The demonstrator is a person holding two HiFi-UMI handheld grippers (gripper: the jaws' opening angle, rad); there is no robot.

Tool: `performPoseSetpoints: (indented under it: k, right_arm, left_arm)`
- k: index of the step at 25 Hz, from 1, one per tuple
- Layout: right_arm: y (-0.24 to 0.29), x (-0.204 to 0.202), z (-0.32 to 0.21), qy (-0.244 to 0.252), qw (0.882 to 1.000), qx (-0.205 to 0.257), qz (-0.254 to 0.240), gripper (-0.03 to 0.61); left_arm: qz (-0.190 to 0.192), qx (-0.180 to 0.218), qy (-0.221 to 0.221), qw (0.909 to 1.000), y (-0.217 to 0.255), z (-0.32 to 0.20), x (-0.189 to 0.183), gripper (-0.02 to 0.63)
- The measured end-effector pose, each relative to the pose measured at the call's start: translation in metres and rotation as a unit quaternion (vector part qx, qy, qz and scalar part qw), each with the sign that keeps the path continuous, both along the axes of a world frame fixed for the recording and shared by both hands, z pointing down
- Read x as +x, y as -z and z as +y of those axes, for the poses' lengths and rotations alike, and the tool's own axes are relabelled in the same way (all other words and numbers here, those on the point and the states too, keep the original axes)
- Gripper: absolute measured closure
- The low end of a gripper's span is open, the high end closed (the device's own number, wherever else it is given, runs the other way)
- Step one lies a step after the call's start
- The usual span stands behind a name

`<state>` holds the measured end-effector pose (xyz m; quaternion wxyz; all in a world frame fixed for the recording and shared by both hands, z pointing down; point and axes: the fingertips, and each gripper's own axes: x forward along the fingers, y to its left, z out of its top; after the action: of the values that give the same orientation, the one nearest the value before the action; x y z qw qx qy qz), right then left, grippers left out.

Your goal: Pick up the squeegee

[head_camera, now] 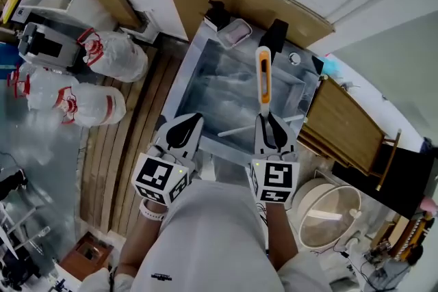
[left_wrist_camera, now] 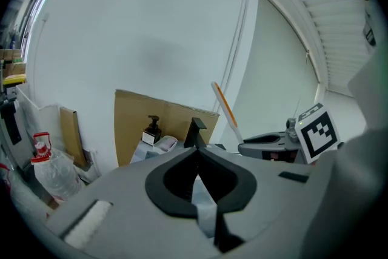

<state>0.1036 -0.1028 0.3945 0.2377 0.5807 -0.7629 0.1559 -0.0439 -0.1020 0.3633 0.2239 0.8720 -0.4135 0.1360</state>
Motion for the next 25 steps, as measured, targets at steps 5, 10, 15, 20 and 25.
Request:
performPoseSetpoints:
  k: [5,10,15,20,25]
  right_arm:
    - [0.033,0.007,0.01,-0.022,0.999,0.036,-0.012,0.52]
    - [0.063,0.016,0.02,-0.046,0.996,0.076,-0.017,0.52]
    - [0.085,0.024,0.029,-0.061,0.993,0.102,-0.014,0.52]
    - [0.094,0.027,0.037,-0.072,0.99,0.12,-0.011,0.52]
    - [0.098,0.029,0.044,-0.086,0.988,0.128,-0.019,0.52]
  left_arm:
    - [0.005,0.027,0.007,0.9996,0.023,0.002,-0.008,0.609]
    - [0.011,0.042,0.01,0.999,0.04,0.007,-0.014,0.609]
    - [0.015,0.048,0.006,0.9987,0.05,0.013,-0.019,0.609]
    - [0.016,0.06,0.003,0.998,0.057,0.013,-0.022,0.609]
    - [0.018,0.069,-0.002,0.9975,0.061,0.011,-0.023,0.609]
